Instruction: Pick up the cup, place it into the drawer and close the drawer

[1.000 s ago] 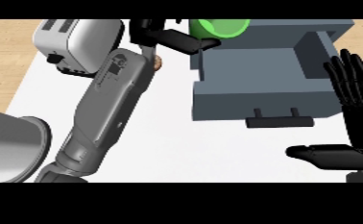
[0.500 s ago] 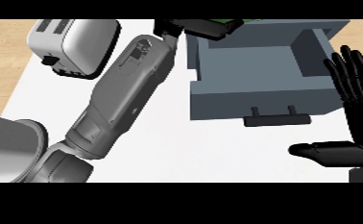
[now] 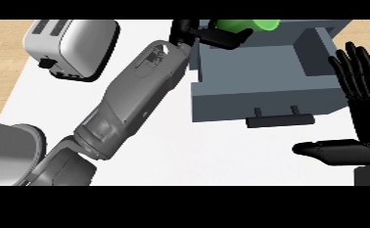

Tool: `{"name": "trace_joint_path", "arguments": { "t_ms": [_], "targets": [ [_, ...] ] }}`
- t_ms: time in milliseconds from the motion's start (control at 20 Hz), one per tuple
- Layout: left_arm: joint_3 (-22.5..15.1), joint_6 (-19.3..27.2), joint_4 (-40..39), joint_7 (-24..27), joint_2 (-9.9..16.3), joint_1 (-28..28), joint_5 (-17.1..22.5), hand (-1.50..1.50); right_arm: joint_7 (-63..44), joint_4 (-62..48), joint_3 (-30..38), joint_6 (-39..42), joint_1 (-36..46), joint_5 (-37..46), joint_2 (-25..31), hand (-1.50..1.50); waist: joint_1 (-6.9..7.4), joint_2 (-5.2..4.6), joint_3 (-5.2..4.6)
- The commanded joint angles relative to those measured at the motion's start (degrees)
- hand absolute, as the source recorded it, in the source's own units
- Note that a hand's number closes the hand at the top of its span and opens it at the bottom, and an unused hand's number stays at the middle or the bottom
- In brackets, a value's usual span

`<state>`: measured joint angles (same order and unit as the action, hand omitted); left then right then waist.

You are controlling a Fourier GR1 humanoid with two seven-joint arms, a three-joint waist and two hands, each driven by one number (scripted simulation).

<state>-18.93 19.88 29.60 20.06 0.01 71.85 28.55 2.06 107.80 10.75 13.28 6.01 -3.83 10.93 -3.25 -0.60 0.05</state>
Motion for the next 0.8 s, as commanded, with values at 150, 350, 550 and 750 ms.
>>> {"name": "trace_joint_path", "arguments": {
  "t_ms": [150, 350, 550, 750],
  "targets": [
    [-8.66, 1.50, -5.45, -1.10, -0.01, 0.12, 2.03, 1.50, 2.49, -3.63, 0.25, 0.97, 2.00, 0.91, 1.07, -1.50, -0.38, -0.33, 0.03],
    [-13.47, 3.21, -5.93, -3.27, -0.01, 1.00, 3.95, -1.50, -1.14, -0.52, -1.30, -0.49, 3.39, 0.43, -0.42, -1.50, -2.13, -0.55, 0.00],
    [-19.41, 5.10, -4.42, -6.23, -0.01, -0.18, 3.33, -1.50, 0.80, -1.99, -1.28, -0.14, 2.82, 1.12, -0.41, -1.50, -1.61, -0.35, 0.02],
    [-20.91, 9.64, -3.64, -4.75, -0.01, -0.48, 5.09, -1.50, 0.31, 0.03, -1.22, 1.66, 2.03, -0.27, 0.62, -1.50, -2.20, -0.50, 0.01]
  ]
}}
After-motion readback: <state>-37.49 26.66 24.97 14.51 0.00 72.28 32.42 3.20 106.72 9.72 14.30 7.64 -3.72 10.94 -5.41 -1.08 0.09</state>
